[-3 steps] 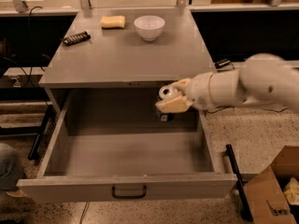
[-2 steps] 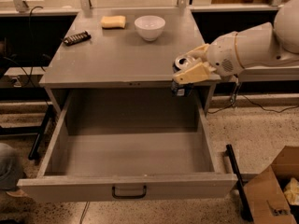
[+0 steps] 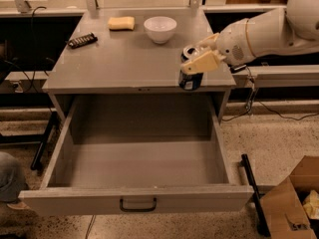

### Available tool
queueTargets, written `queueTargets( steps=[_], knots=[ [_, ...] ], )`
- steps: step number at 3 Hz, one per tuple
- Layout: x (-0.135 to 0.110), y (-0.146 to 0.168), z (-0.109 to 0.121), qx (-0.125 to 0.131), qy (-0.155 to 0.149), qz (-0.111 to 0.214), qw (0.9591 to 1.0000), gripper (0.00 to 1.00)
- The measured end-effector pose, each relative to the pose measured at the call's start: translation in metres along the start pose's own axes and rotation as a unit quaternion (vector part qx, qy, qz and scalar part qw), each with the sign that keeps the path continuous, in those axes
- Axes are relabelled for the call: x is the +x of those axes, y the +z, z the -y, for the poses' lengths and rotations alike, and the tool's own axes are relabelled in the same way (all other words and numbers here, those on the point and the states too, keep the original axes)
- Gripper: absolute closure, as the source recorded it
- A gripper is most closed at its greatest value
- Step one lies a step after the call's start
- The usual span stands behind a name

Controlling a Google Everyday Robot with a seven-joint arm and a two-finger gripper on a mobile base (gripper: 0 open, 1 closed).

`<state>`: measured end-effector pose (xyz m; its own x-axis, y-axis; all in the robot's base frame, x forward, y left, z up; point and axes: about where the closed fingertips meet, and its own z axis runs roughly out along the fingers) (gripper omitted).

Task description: Pick pepsi can from top drawer and place on counter

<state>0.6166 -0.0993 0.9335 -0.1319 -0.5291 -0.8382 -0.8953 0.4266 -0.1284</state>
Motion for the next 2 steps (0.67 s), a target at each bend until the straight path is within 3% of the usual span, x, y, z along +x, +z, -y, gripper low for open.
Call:
queueTargets(
  steps=[1, 2],
  knots=[
    [-0.030, 0.008, 0.028, 0.003, 0.010, 0.000, 0.9999, 1.00],
    [-0.040, 0.032, 0.062, 0.003, 0.027, -0.017, 0.9995, 1.00]
  ],
)
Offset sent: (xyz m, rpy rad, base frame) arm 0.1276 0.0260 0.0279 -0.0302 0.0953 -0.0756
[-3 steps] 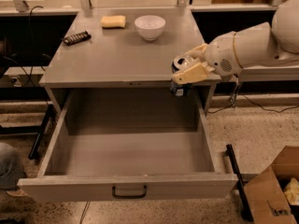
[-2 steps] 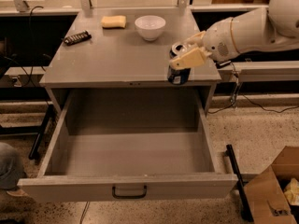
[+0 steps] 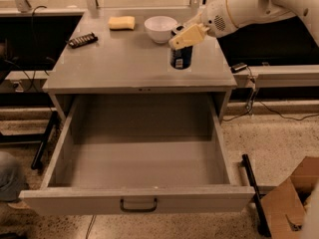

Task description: Pick pepsi can from top drawer and place on counter

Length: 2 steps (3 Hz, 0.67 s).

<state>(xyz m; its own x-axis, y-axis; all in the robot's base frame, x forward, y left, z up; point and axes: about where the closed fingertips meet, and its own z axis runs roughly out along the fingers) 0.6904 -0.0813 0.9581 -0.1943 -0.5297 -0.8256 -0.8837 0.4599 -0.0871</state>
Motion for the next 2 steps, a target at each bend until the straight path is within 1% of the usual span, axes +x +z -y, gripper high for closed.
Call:
queueTargets(
  steps=[1, 2],
  knots=[
    [0.001, 0.036, 0.033, 0.003, 0.023, -0.024, 0.9994, 0.96],
    [0.008, 0.057, 0.050, 0.017, 0.040, -0.041, 0.9982, 0.73]
  ],
)
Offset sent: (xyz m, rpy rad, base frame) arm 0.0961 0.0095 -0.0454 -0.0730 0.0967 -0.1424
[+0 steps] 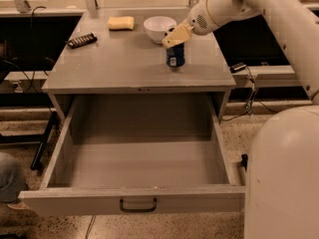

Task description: Pick pepsi can from top drawer and place on counter

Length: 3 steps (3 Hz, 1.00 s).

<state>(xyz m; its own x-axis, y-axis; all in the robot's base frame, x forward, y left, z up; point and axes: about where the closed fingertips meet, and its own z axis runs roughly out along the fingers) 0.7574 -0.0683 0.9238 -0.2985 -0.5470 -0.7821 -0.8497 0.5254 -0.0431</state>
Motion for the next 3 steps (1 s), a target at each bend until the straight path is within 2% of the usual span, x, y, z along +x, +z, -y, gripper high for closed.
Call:
queueTargets(
  steps=[2, 3],
  knots=[
    [0.013, 0.020, 0.026, 0.020, 0.042, 0.003, 0.9989, 0.27],
    [0.018, 0.013, 0.033, 0.033, 0.046, 0.007, 0.9984, 0.00]
  ],
)
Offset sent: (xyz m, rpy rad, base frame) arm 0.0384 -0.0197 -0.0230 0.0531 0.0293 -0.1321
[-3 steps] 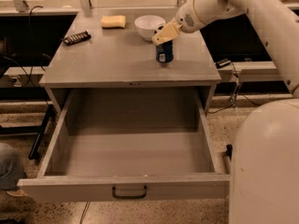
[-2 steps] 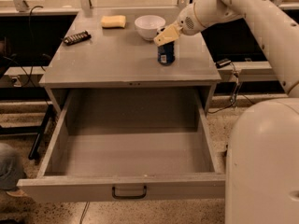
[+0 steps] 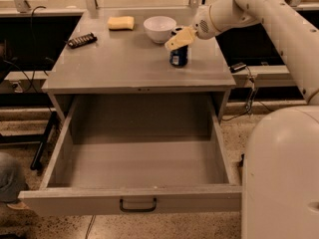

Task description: Pick pepsi can from top drawer and place on counter

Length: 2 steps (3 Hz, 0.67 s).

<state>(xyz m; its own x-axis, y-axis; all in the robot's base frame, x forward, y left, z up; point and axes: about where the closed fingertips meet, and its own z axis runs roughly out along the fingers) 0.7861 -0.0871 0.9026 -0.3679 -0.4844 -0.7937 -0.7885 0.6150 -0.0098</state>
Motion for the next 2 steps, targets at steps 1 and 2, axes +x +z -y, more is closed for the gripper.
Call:
queueTargets(
  steps=[1, 2],
  knots=[
    [0.003, -0.009, 0.003, 0.008, 0.000, 0.004, 1.0000, 0.00],
    [0.006, -0.040, 0.000, 0.030, -0.008, 0.013, 0.9994, 0.00]
  ],
)
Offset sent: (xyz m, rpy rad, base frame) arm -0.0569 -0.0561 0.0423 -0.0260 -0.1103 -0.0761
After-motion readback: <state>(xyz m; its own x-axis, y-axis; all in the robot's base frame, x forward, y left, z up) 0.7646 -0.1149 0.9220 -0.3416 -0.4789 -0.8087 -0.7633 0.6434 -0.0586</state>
